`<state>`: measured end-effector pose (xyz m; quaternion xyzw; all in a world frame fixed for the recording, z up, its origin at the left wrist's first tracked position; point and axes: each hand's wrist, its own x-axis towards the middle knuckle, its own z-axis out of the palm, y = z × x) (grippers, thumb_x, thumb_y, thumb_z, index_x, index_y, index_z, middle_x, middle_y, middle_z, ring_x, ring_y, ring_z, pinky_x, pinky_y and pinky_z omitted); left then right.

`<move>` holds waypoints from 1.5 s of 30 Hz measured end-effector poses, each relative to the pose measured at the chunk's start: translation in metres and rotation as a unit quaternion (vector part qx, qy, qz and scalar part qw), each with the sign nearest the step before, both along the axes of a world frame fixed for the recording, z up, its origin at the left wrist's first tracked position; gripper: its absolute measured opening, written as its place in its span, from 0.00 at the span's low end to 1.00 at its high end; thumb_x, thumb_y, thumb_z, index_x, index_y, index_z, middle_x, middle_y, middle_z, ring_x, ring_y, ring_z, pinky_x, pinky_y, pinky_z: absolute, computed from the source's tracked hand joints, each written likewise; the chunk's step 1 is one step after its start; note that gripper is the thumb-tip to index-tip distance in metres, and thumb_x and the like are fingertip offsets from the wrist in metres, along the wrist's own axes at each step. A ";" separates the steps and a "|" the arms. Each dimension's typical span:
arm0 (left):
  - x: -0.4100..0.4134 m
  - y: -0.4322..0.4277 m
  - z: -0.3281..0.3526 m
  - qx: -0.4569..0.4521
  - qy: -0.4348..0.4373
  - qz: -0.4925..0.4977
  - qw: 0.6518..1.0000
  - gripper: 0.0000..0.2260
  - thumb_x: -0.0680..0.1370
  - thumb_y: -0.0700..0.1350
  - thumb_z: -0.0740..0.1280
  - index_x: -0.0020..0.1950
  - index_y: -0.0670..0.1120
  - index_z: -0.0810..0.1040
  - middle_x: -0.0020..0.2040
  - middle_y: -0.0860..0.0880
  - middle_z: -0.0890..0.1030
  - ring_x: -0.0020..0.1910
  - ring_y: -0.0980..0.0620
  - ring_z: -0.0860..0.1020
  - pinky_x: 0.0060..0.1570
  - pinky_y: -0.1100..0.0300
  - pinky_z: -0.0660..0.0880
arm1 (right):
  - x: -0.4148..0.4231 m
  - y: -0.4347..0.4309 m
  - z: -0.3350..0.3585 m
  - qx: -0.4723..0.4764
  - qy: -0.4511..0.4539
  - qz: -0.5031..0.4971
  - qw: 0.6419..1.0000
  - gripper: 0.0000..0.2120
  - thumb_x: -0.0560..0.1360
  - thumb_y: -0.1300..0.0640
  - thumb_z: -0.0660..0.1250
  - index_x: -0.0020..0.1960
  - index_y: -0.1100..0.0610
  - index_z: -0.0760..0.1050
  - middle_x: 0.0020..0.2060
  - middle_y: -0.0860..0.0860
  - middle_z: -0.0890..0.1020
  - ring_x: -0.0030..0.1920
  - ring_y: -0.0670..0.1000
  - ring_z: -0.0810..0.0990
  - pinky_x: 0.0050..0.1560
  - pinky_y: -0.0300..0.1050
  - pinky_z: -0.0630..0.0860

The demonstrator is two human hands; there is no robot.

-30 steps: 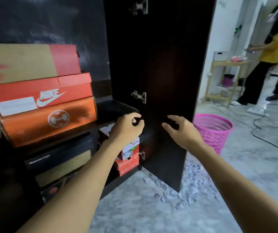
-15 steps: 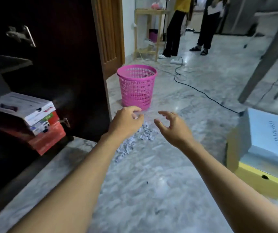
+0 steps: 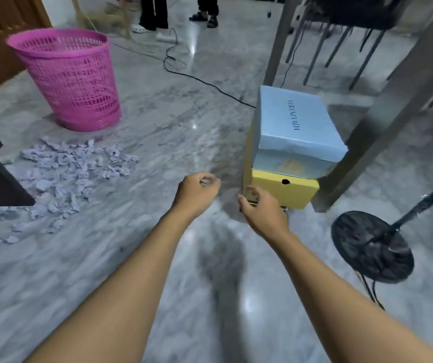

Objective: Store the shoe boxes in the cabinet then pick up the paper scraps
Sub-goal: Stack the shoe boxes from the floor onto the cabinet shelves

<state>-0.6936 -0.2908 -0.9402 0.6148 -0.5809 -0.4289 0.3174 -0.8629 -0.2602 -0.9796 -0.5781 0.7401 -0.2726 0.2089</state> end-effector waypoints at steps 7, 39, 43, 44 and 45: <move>-0.088 -0.019 -0.084 0.098 -0.003 -0.030 0.995 0.27 0.79 0.55 0.65 0.76 0.49 0.65 0.72 0.46 0.70 0.68 0.47 0.71 0.62 0.58 0.69 | -0.084 0.002 -0.081 0.067 -0.077 -0.149 0.983 0.26 0.77 0.42 0.65 0.71 0.52 0.66 0.65 0.53 0.74 0.66 0.56 0.72 0.59 0.52 0.71; 0.038 0.061 -0.128 0.166 0.124 0.161 0.965 0.22 0.79 0.41 0.61 0.70 0.60 0.68 0.60 0.43 0.80 0.59 0.41 0.78 0.64 0.44 0.72 | 0.058 0.036 -0.122 0.063 -0.299 -0.060 0.950 0.22 0.73 0.42 0.71 0.63 0.48 0.72 0.60 0.45 0.79 0.61 0.48 0.76 0.58 0.43 0.71; 0.082 0.087 -0.129 0.186 0.130 0.200 0.953 0.23 0.77 0.45 0.60 0.70 0.63 0.66 0.64 0.52 0.77 0.62 0.48 0.76 0.64 0.46 0.74 | 0.102 0.050 -0.121 0.076 -0.299 -0.025 0.951 0.20 0.73 0.43 0.72 0.61 0.49 0.73 0.56 0.46 0.81 0.57 0.49 0.78 0.55 0.44 0.72; 0.092 0.092 -0.130 0.189 0.135 0.209 0.950 0.23 0.77 0.45 0.60 0.70 0.63 0.67 0.64 0.53 0.77 0.62 0.48 0.76 0.63 0.46 0.74 | 0.113 0.054 -0.121 0.079 -0.300 -0.016 0.951 0.20 0.73 0.43 0.72 0.60 0.49 0.73 0.54 0.46 0.81 0.56 0.49 0.78 0.54 0.44 0.72; 0.103 0.098 -0.132 0.191 0.140 0.220 0.946 0.22 0.76 0.45 0.60 0.69 0.62 0.68 0.64 0.52 0.77 0.61 0.48 0.77 0.63 0.45 0.74 | 0.124 0.058 -0.121 0.081 -0.302 -0.007 0.950 0.19 0.73 0.43 0.72 0.59 0.49 0.73 0.53 0.45 0.82 0.54 0.49 0.79 0.53 0.44 0.72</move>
